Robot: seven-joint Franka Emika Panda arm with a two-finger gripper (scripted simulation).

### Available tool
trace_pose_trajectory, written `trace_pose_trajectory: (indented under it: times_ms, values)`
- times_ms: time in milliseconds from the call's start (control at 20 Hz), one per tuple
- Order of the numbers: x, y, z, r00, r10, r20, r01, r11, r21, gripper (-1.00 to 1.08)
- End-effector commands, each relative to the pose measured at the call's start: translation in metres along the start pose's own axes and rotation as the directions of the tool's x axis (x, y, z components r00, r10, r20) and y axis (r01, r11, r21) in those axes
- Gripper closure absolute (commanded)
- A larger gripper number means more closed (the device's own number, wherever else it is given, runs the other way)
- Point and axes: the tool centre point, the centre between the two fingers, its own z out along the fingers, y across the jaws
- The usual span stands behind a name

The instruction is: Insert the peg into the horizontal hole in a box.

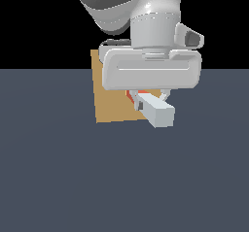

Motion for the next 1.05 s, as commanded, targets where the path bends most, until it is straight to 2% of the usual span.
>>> trace_pose_trajectory:
  times_ms: [0, 200, 650, 1000]
  values:
    - [0.008, 0.001, -0.002, 1.000, -0.001, 0.000, 0.001, 1.000, -0.003, 1.08]
    - [0.032, 0.000, -0.002, 1.000, -0.002, 0.000, 0.002, 1.000, -0.004, 1.08]
    - [0.109, 0.000, -0.003, 1.000, -0.002, 0.001, 0.002, 1.000, -0.006, 1.08]
    - [0.129, 0.000, -0.003, 1.000, -0.002, 0.001, 0.002, 1.000, -0.006, 1.08]
